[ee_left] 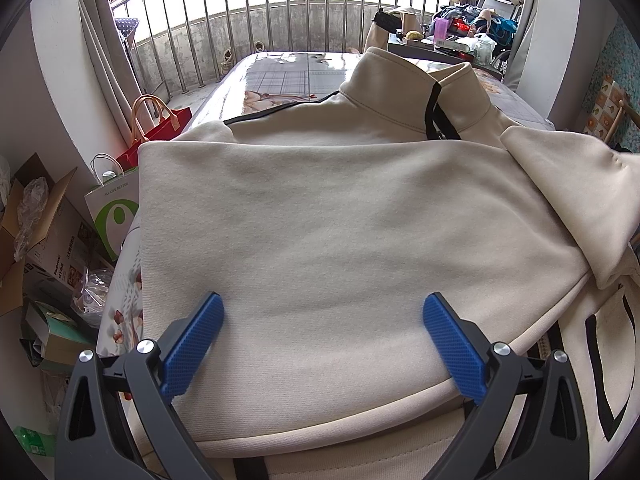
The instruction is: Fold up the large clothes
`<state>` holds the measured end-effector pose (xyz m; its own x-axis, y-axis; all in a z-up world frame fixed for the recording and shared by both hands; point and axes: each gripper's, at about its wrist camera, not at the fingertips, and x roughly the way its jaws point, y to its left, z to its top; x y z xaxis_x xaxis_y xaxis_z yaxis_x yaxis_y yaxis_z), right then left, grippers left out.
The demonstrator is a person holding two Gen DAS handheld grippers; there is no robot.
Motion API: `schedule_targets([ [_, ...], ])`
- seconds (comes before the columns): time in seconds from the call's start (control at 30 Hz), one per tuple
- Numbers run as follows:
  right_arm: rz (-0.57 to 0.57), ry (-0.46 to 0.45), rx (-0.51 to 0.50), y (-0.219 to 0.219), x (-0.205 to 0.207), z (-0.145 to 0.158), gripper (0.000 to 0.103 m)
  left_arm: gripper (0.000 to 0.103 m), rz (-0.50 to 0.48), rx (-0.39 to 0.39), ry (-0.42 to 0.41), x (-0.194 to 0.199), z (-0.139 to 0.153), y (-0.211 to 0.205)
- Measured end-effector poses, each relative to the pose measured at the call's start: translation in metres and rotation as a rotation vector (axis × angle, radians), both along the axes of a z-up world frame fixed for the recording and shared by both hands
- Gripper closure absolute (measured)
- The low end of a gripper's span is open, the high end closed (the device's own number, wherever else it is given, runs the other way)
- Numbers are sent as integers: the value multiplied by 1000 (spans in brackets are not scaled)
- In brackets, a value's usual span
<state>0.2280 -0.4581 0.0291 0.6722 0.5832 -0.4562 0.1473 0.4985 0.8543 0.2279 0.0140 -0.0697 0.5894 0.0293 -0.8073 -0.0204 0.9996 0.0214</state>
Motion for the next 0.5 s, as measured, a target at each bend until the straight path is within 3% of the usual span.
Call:
schedule_targets([
  [0.2,85,-330,-172,40,4,149,100,5,-1,-2,0,0,0,0],
  [0.3,147,-463,-275,79,-2,208,100,5,-1,-10,0,0,0,1],
  [0.4,233,-515,-364,129,-3,227,100,5,2,-56,-9,-2,5,4],
  [0.5,327,-495,-413,180,4,215,100,5,-2,-111,-19,-10,17,12],
])
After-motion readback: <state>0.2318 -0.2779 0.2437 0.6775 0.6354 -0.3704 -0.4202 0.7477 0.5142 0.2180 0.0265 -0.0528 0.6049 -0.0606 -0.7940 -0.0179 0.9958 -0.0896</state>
